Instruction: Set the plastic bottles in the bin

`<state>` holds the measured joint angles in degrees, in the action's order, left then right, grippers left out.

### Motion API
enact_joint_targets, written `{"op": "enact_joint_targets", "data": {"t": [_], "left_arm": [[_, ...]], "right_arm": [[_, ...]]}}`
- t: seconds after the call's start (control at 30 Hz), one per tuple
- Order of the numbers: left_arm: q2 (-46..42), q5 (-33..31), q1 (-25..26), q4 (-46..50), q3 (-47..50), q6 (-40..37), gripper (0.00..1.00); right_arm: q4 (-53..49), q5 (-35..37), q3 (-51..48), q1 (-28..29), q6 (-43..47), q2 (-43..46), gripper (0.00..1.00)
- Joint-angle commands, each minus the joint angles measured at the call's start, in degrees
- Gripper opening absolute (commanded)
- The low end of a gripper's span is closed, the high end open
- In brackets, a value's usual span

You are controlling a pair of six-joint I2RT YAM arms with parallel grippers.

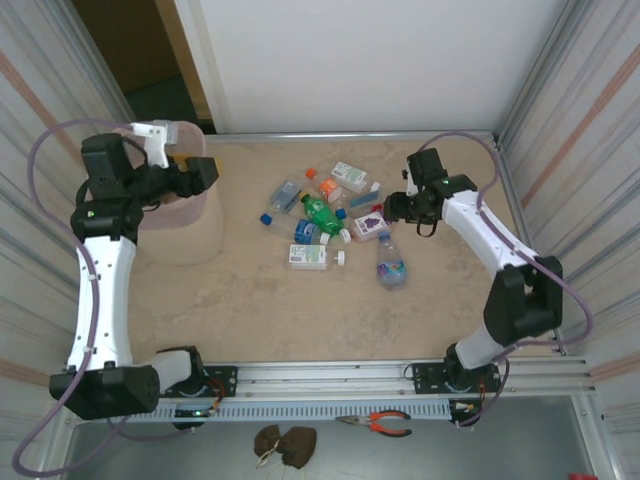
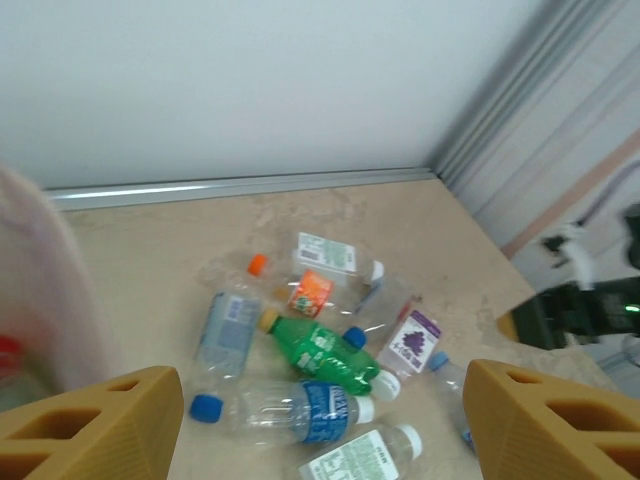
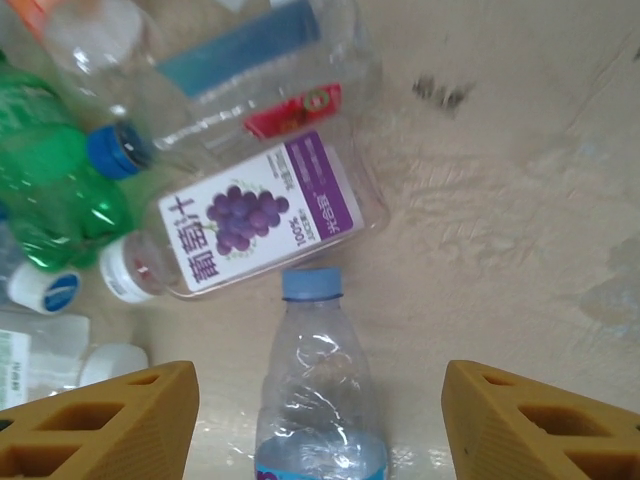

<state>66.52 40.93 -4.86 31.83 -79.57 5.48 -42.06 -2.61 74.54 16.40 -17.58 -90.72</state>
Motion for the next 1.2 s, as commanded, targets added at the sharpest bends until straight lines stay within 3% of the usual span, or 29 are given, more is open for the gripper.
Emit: {"op": "enact_joint_targets", "data": {"t": [0.0,0.37,0.63,1.17], "left_arm": [[-2.18,0.99,2.88,-4.57,1.80,1.37,0.74],[-2.42,-2.86,10.65,-5.97,5.70,1.75,0.74],[-2.66,-3.56,11.81,-7.05,7.04,2.26,0.74],[-3.17,-3.66,11.89,-7.68,8.05,2.65,0.74]], "right_arm": [[-2.38,-2.79,1.92,0.08,-1.12,-4.63,0.64],[-2.11,3.58,7.10,4.90,0.53,-18.32,0.57],[-3.10,9.07,9.62,6.71,1.84,-23.57,0.52],[-4.25,12.06,9.94,8.36,1.85,-25.22,0.45]]}}
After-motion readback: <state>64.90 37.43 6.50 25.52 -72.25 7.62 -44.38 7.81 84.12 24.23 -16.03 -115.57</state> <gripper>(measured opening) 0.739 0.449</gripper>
